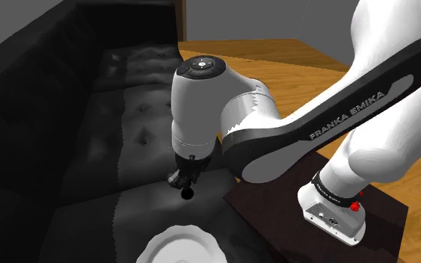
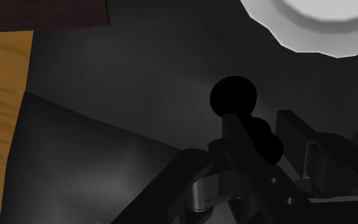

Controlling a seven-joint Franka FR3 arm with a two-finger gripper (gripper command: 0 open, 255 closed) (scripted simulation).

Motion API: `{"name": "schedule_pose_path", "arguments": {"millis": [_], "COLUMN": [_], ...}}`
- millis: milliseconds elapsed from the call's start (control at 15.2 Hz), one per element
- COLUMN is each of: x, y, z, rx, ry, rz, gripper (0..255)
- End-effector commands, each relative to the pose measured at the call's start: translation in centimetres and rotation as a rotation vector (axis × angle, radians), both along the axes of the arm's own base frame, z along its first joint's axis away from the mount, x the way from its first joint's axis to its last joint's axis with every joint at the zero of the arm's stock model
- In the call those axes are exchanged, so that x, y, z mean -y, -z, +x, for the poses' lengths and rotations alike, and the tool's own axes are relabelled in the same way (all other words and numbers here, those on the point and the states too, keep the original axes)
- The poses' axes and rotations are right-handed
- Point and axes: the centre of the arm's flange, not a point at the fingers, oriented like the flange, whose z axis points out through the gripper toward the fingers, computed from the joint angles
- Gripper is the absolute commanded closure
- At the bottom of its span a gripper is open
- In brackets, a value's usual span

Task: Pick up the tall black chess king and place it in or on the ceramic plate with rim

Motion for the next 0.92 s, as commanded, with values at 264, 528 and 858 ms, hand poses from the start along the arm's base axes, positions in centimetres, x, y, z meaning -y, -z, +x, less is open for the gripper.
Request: {"name": "schedule_pose_path", "arguments": {"millis": [264, 528, 858], "x": [-5.3, -8.9, -12.8], "y": [-0.9, -1.6, -2.3], "z": [-5.5, -9.3, -13.4], "rx": [0.000, 0.000, 0.000], "ry": [0.002, 0.002, 0.002], "rz": [0.000, 0.000, 0.000], "gripper": [255, 255, 255]}}
